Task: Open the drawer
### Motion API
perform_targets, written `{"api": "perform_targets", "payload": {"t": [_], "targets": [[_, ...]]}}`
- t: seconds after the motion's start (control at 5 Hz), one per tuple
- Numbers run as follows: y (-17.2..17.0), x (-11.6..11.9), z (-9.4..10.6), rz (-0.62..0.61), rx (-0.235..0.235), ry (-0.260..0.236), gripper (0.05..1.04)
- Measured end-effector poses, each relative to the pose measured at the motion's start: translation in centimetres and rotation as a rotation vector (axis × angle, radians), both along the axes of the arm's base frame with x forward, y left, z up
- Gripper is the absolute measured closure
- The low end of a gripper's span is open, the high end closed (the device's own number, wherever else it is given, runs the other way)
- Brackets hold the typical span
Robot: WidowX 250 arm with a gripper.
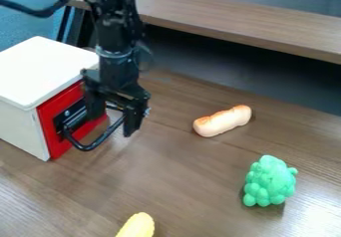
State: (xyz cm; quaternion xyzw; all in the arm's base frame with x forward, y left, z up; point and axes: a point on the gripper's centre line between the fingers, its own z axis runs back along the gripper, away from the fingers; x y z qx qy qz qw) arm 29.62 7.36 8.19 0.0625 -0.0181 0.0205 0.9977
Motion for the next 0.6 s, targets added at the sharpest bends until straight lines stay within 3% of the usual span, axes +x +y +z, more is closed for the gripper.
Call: {"api": "perform_targets", "payload": {"t": [0.4,0.6], "targets": [[1.1,-0.6,-1.4,0.004,0.027,-0.024,0.084],[1.0,-0.6,-2.3,0.003,0.024,-0.063,0.084]]}}
